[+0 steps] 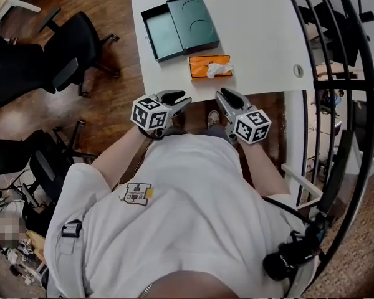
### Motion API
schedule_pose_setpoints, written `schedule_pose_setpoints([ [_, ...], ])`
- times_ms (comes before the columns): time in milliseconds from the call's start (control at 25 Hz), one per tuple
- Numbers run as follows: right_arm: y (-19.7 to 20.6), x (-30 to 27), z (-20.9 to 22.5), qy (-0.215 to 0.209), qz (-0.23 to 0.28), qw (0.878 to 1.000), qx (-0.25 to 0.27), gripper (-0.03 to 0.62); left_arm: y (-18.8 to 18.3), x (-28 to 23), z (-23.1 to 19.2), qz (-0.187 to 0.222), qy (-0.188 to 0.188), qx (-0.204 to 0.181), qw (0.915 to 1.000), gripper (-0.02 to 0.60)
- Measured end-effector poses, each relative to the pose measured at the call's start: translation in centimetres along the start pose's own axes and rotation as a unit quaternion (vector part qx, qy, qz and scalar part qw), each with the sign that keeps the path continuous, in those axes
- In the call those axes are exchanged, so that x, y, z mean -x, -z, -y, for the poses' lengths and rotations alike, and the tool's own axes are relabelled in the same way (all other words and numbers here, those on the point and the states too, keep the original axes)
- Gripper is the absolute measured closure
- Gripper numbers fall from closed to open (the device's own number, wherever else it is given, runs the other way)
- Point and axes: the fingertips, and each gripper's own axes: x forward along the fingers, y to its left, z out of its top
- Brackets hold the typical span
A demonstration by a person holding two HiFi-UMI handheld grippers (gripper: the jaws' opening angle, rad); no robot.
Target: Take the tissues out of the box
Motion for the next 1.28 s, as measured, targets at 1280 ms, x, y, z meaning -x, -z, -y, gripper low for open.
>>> schedule_pose_setpoints([
  [1280,3.1,0.0,2.1,-0.082,-0.096,0.988,0.094,0.594,4.0,-5.2,2.1,-0.01,-0.128,-0.015,0.9917,0.581],
])
